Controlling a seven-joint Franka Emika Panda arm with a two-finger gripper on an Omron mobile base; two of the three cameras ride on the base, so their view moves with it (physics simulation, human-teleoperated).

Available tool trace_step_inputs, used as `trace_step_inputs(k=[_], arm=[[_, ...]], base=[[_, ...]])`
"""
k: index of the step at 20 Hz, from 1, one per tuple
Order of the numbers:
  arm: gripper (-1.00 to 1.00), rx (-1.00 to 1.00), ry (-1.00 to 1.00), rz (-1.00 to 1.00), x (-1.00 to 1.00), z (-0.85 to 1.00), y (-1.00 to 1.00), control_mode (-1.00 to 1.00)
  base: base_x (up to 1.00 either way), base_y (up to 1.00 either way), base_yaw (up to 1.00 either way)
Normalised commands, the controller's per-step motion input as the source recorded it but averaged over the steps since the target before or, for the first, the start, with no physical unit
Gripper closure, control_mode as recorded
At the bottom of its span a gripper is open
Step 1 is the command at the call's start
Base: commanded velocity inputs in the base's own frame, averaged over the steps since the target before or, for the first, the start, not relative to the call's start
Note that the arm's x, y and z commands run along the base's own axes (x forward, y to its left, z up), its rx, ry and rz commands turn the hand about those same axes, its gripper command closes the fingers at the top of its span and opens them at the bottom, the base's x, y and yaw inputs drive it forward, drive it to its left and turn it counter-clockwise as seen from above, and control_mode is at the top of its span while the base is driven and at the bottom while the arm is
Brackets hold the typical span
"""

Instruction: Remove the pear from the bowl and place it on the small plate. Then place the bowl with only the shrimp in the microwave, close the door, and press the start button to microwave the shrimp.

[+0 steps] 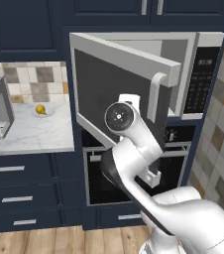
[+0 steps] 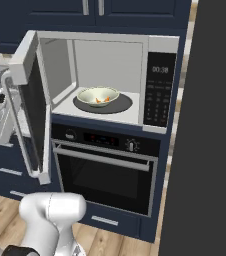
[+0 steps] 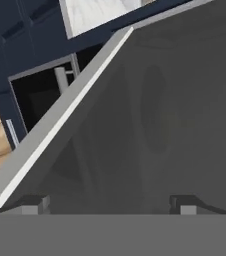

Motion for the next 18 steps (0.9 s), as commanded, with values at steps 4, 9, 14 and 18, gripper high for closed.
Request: trace_step_inputs(k=[4,9,14,18], arm=[[-1.0,-0.02,0.0,-0.1,0.55,0.16,-0.6,-1.0],[-1.0,-0.01,0.0,-0.07,0.57,0.04,-0.53,-1.0],[-1.0,0.0,0.0,-0.04,0.67,0.0,-0.36,-1.0],[-1.0,0.0,0.0,-0.01,0.69,0.0,-0.14,-1.0]], base=[[0.0,0.0,0.0],[0.0,0.0,0.0],[0.0,0.0,0.0],[0.0,0.0,0.0]])
